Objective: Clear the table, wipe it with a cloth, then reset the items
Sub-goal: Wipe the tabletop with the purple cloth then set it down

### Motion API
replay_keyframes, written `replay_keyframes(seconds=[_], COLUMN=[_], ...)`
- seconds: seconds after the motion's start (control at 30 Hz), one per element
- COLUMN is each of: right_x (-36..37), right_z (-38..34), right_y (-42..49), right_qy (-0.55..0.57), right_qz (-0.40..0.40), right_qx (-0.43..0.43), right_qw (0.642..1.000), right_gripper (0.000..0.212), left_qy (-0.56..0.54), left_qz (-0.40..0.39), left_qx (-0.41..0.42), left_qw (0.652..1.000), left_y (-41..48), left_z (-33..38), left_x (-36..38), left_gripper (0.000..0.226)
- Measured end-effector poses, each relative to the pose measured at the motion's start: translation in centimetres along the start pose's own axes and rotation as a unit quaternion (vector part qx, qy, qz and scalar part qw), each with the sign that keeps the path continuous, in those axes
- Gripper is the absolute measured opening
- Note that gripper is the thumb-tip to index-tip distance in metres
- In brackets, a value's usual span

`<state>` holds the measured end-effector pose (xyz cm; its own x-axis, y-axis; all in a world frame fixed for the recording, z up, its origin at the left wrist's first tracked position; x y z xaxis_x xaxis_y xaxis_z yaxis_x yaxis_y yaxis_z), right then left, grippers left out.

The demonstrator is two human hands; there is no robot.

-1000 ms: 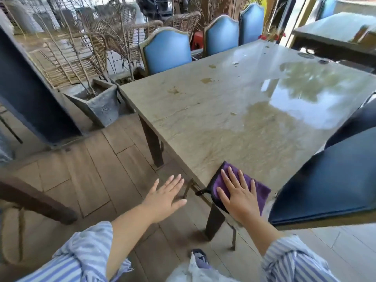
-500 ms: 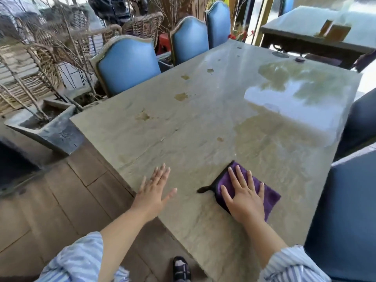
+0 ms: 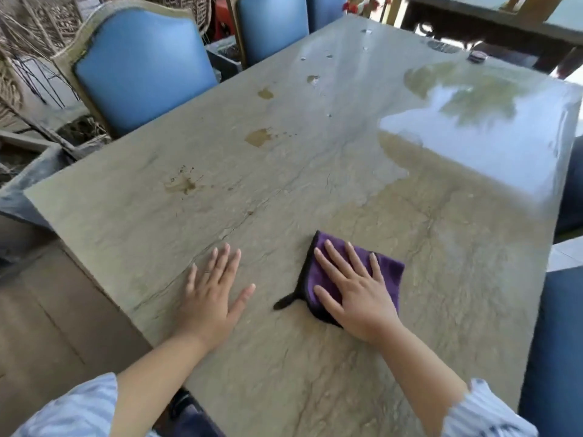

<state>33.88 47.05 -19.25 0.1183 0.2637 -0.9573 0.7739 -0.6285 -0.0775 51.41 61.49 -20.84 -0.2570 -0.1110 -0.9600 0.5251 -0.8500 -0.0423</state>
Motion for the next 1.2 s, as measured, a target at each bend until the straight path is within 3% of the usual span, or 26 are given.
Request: replay_keyframes(seconds=[0.1, 0.27, 0.33, 0.43, 0.5, 0.57, 0.63, 0.73, 0.8, 0.87, 0.93, 1.0, 1.07, 1.13, 1.2], right_x=[-0.8, -1.3, -0.6, 0.8, 0.3, -0.5, -1.2, -0.6, 0.8, 2.4, 3.2, 2.8, 1.8, 0.8, 1.3], right_z=[2.6, 5.8, 1.9, -4.1, -3.2, 0.8, 3.8, 1.4, -3.9, -9.4, -12.2, -11.0, -7.8, -5.3, -6.6], right_y=[0.3, 9.0, 9.8, 5.6, 2.8, 3.6, 6.5, 10.5, 10.9, 8.3, 4.6, 3.6, 6.2, 9.7, 11.7], right_qy=[0.001, 0.016, 0.029, 0.017, 0.01, -0.004, -0.011, 0.011, 0.029, 0.02, 0.006, -0.003, -0.012, -0.004, 0.005], right_qz=[0.006, 0.047, 0.038, 0.012, -0.006, -0.008, 0.008, 0.031, 0.025, 0.011, -0.026, -0.051, -0.034, 0.008, 0.026], right_qx=[0.012, 0.2, 0.166, -0.018, -0.082, -0.031, 0.082, 0.169, 0.115, 0.0, -0.118, -0.158, -0.084, 0.059, 0.152], right_qw=[1.0, 0.978, 0.985, 1.0, 0.997, 0.999, 0.997, 0.985, 0.993, 1.0, 0.993, 0.986, 0.996, 0.998, 0.988], right_gripper=[0.064, 0.062, 0.062, 0.06, 0.059, 0.059, 0.058, 0.058, 0.059, 0.06, 0.06, 0.06, 0.06, 0.059, 0.059], left_qy=[0.007, 0.003, -0.003, -0.012, -0.024, -0.034, -0.037, -0.113, -0.241, -0.283, -0.203, -0.086, -0.014, 0.013, 0.02], left_qz=[0.0, 0.004, 0.009, 0.025, 0.03, 0.036, 0.034, 0.06, 0.073, 0.072, 0.067, 0.044, 0.009, -0.012, -0.019], left_qx=[-0.001, -0.004, -0.003, 0.0, 0.002, 0.005, 0.006, 0.004, -0.014, -0.018, -0.01, 0.002, -0.006, -0.014, -0.01], left_qw=[1.0, 1.0, 1.0, 1.0, 0.999, 0.999, 0.999, 0.992, 0.968, 0.956, 0.977, 0.995, 1.0, 1.0, 1.0], left_y=[-0.1, -0.1, -0.2, -0.3, -0.2, 0.0, 0.0, 0.1, 0.0, 0.0, 0.1, 0.8, 1.8, 3.1, 4.2], left_z=[0.1, 0.1, 0.2, 0.1, 0.2, 0.3, 0.2, -0.1, -1.0, -2.8, -5.8, -9.4, -12.8, -15.1, -16.2], left_x=[-0.1, -0.3, -0.5, -0.8, -0.9, -0.8, -0.7, -1.4, -1.9, -2.6, -3.4, -3.9, -4.2, -4.6, -4.9], left_gripper=[0.081, 0.079, 0.081, 0.078, 0.076, 0.078, 0.078, 0.073, 0.068, 0.066, 0.069, 0.071, 0.073, 0.076, 0.079])
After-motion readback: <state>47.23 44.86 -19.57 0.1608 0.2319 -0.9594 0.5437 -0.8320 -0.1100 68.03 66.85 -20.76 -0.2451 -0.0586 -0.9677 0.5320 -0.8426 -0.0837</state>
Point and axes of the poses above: each hand's wrist, its own y-axis towards the middle knuckle, its own x-axis out of the palm, z = x × y, the point moved 10 cm from there along y, towards the middle knuckle, and after that the axes turned 3 degrees about z, right-handed, at the moved point
